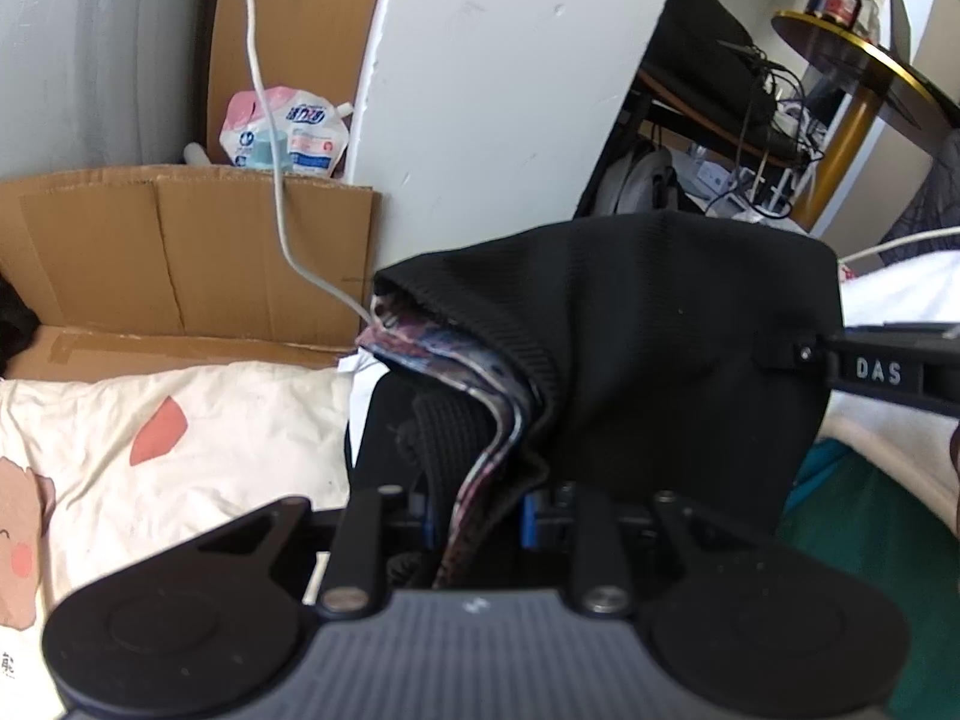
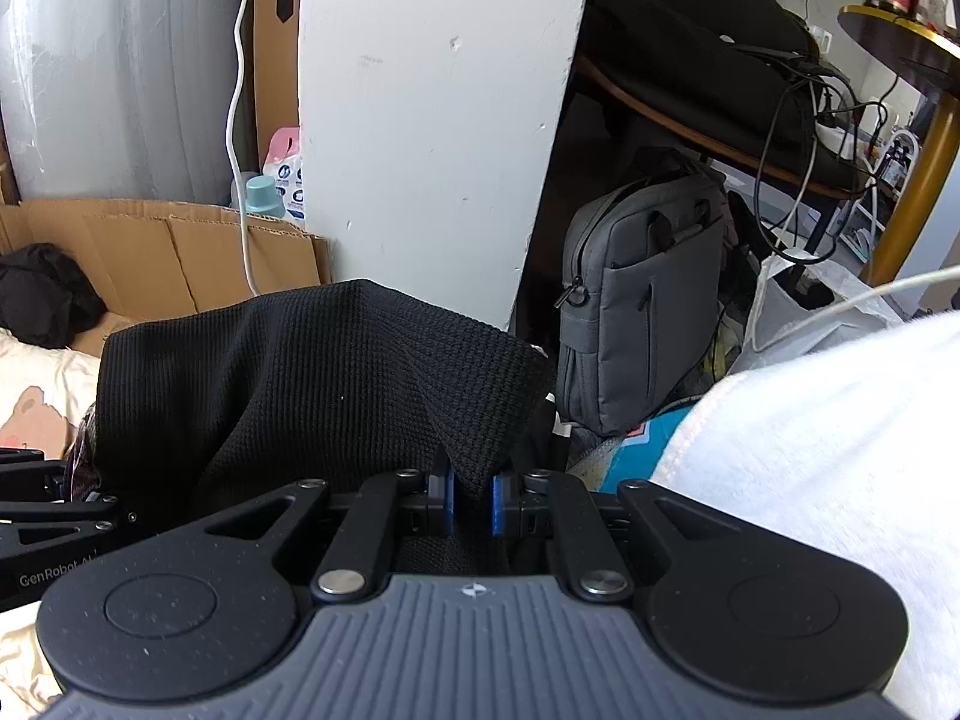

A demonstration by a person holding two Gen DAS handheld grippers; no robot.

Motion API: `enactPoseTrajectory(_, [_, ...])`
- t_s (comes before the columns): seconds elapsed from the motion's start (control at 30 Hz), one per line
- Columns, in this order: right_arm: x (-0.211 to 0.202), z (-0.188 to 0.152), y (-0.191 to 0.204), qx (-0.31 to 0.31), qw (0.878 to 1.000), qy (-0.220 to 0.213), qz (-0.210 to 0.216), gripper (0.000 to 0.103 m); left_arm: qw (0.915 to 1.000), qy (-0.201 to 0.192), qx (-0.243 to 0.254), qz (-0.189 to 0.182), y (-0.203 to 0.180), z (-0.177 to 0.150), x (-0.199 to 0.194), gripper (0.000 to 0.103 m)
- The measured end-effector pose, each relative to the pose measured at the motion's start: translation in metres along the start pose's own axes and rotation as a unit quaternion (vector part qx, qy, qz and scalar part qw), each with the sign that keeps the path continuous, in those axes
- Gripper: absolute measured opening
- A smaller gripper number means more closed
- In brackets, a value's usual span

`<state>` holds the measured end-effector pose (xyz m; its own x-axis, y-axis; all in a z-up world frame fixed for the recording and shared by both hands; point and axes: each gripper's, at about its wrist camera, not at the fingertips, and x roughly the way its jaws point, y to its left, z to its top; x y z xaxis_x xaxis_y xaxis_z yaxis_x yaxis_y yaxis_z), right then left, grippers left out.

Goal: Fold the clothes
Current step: 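Lift the folded shorts with both grippers and carry them toward the white pillar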

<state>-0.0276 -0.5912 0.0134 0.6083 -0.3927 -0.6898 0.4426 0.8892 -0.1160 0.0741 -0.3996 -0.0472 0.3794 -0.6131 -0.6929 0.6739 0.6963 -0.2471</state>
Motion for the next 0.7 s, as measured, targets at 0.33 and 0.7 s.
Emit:
enactPoseTrajectory(0.33, [0.034,0.008,-0.002,0.005,1.0,0.004,0.007,0.011,0.9999,0.007,-0.01,0.005,0.012,0.002,0.029,0.026])
enactPoseTrajectory(0.7, [0.091,0.012,0.009,-0.009,1.0,0.013,0.014,0.011,0.9997,0.015,0.009,0.016,0.034,0.019,0.09,0.026])
